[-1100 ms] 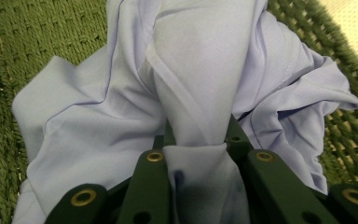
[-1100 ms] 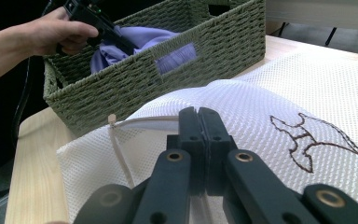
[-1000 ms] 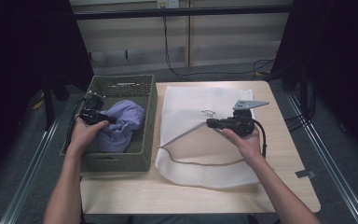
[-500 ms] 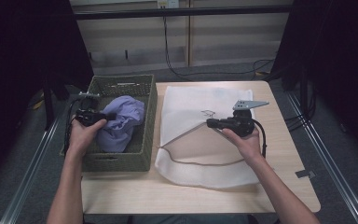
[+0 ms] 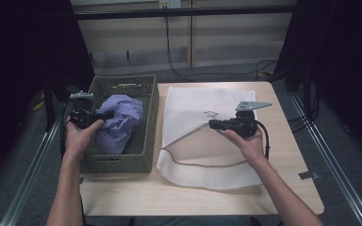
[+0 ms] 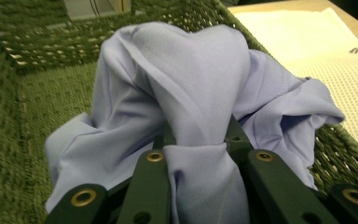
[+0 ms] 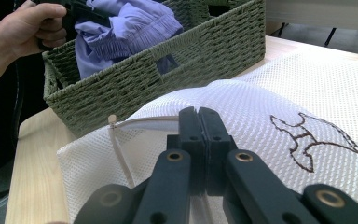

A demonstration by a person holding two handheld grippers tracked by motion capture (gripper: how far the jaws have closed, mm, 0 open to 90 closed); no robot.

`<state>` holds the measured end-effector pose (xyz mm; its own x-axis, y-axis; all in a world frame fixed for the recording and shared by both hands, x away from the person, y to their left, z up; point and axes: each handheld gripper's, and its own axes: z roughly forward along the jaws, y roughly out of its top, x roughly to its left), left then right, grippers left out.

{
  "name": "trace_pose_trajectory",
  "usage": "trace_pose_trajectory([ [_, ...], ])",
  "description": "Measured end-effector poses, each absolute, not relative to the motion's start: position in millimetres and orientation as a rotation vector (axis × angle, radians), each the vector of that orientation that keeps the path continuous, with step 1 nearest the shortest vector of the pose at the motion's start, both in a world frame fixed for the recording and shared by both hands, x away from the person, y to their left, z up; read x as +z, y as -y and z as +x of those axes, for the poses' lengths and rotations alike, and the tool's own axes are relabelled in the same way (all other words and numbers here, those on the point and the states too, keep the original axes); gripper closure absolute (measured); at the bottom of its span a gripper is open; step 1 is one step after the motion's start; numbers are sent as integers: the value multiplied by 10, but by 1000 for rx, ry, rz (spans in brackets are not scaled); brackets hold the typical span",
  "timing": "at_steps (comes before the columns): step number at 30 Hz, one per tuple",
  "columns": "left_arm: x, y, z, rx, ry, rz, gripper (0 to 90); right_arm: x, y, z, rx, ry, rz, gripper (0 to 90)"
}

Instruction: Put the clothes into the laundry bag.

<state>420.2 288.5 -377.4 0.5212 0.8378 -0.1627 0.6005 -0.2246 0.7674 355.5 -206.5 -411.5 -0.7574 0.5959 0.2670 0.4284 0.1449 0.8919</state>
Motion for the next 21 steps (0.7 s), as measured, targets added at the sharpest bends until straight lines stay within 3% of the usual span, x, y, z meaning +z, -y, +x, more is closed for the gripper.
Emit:
trace_pose_trajectory([
  [21, -3473, -3030, 4023, 426, -1115, 1797, 777, -4108, 2059, 3547, 1680, -2256, 1016, 900],
])
